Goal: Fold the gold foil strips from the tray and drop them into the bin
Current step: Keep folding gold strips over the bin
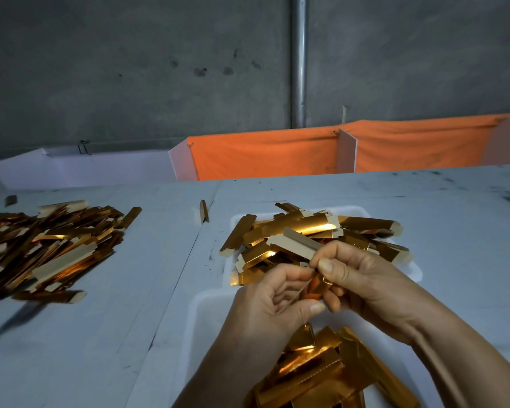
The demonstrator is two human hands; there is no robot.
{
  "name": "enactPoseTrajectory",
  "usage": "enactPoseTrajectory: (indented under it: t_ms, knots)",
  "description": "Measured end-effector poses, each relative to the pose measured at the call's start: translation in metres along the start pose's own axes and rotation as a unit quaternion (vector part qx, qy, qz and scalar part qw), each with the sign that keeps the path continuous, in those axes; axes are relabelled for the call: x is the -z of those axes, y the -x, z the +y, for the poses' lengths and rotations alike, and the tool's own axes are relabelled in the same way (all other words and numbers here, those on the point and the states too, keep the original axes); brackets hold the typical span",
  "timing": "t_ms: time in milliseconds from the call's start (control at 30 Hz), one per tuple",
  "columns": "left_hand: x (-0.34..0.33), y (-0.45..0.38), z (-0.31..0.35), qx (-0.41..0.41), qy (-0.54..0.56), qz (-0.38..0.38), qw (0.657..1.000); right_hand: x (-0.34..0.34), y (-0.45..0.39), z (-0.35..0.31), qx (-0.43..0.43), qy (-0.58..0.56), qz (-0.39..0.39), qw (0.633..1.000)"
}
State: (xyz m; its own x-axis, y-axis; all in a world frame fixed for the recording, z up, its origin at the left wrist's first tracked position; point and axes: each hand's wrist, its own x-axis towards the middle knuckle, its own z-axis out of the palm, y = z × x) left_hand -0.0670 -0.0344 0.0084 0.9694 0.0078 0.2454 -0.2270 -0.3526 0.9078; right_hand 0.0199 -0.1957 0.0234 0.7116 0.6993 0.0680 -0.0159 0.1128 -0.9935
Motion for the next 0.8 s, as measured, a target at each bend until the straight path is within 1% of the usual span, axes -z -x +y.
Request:
enactPoseTrajectory:
  t_ms: [67, 133, 267, 333, 400, 467, 533, 600, 733, 800]
  knots:
    - [-0.0011, -0.0011, 0.0014, 0.009, 0.001, -0.004, 1.0, 0.0009, -0.0009, -0.0008, -0.02, -0.004, 0.009, 1.0]
    - [-0.0019, -0.0018, 0.0012, 0.013, -0.025, 0.002, 1.0, 0.0029, -0.0015, -0.0014, -0.042, -0.025, 0.02, 0.999]
    - [-0.0022, -0.0021, 0.0027, -0.004, -0.091, 0.046, 0.995, 0.0082, -0.0021, -0.0008, -0.108, -0.07, 0.034, 0.991]
    - [-0.0031, -0.0022, 0.0043, -0.019, -0.118, 0.062, 0.991, 0.0089, -0.0012, 0.0015, -0.158, -0.062, -0.002, 0.985]
    - [-0.0044, -0.0022, 0.0056, -0.03, -0.143, 0.064, 0.987, 0.0072, -0.0001, 0.0027, -0.191, -0.064, -0.066, 0.977]
    - [-0.0052, -0.0014, 0.0066, -0.04, -0.167, 0.063, 0.983, 0.0055, 0.0005, 0.0014, -0.198, -0.092, -0.113, 0.969]
    - [-0.0046, -0.0006, 0.0064, -0.046, -0.176, 0.058, 0.982, 0.0046, 0.0001, -0.0003, -0.197, -0.121, -0.127, 0.965]
    - [-0.0041, -0.0001, 0.0062, -0.039, -0.179, 0.041, 0.982, 0.005, -0.0006, 0.0, -0.187, -0.146, -0.122, 0.964]
    - [-0.0048, 0.0002, 0.0084, -0.043, -0.185, 0.003, 0.982, 0.0071, -0.0008, 0.002, -0.17, -0.162, -0.08, 0.969]
    - [-0.0046, -0.0001, 0.0074, -0.049, -0.183, -0.002, 0.982, 0.0067, -0.0008, 0.0013, -0.165, -0.17, -0.065, 0.969]
